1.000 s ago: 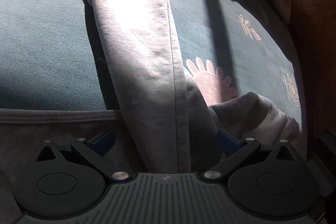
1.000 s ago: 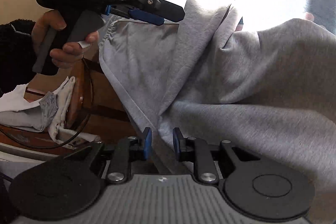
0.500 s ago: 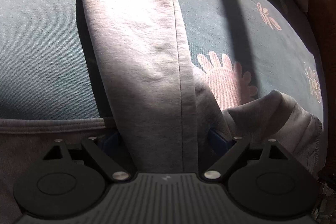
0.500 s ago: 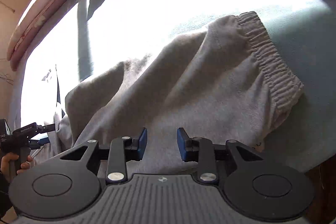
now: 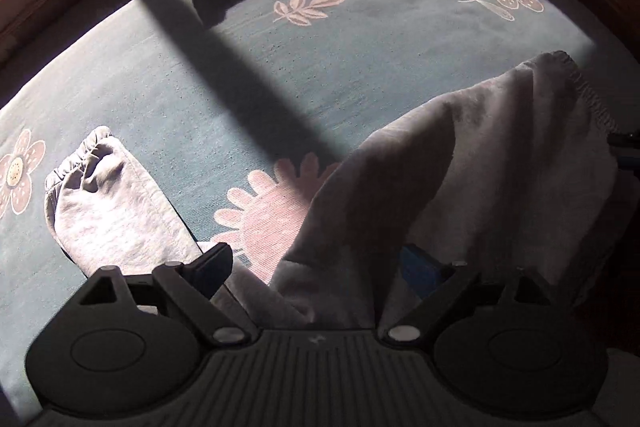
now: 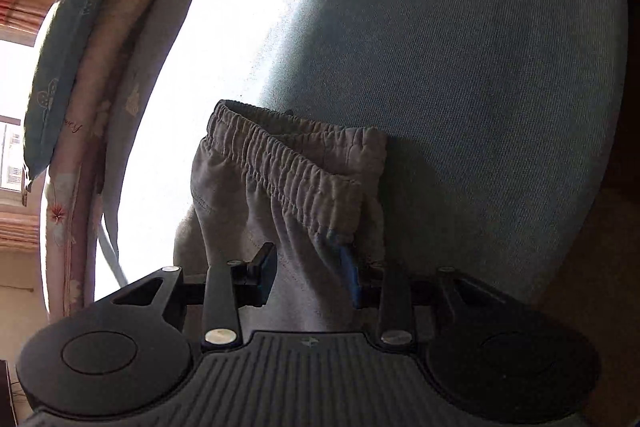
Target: Fold clothes
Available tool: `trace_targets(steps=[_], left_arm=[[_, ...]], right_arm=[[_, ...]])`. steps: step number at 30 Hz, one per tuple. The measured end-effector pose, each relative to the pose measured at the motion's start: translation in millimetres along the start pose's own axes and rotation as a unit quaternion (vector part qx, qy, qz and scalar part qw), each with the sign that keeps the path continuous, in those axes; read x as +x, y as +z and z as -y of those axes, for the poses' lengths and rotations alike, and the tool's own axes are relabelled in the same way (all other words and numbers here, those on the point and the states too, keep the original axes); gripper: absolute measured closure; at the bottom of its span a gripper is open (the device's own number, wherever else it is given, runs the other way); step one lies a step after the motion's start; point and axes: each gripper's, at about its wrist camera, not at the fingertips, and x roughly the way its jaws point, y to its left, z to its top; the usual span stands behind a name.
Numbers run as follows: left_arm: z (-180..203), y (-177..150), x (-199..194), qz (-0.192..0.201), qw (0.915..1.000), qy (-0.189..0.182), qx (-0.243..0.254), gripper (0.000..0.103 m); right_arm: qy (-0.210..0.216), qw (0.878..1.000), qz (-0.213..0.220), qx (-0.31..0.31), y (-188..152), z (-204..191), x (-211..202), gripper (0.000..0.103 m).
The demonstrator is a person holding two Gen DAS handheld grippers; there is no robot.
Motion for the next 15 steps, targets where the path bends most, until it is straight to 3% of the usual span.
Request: trace_targets(steps=[3, 6, 9, 12, 15], left_arm=[[40, 26, 17, 0.0, 0.9985, -0.04, 0.037, 0.012], [69, 44, 31, 0.001, 0.996, -0.078, 0.044, 0.012], [95, 50, 39, -0.01, 0.9936, -0.092, 0.064, 0.012], [115, 55, 42, -0.016, 0.9912, -0.101, 0.084, 0.012], [126, 61, 44, -0.021, 0.9896, -0.105, 0.096, 0.012]], right_arm=[[0.016, 1.0, -0.002, 0.015, 1, 10, 11, 0.064], [0.042, 0.999, 0.014, 0.024, 8, 17, 14, 0.063], [0.053, 0.999, 0.006, 0.005, 12, 14, 19, 0.062], [0.047, 0.999, 0.003, -0.025, 13, 12, 11, 0.081], [0.05, 0.998, 0.006, -0.037, 19, 10, 1, 0.086]])
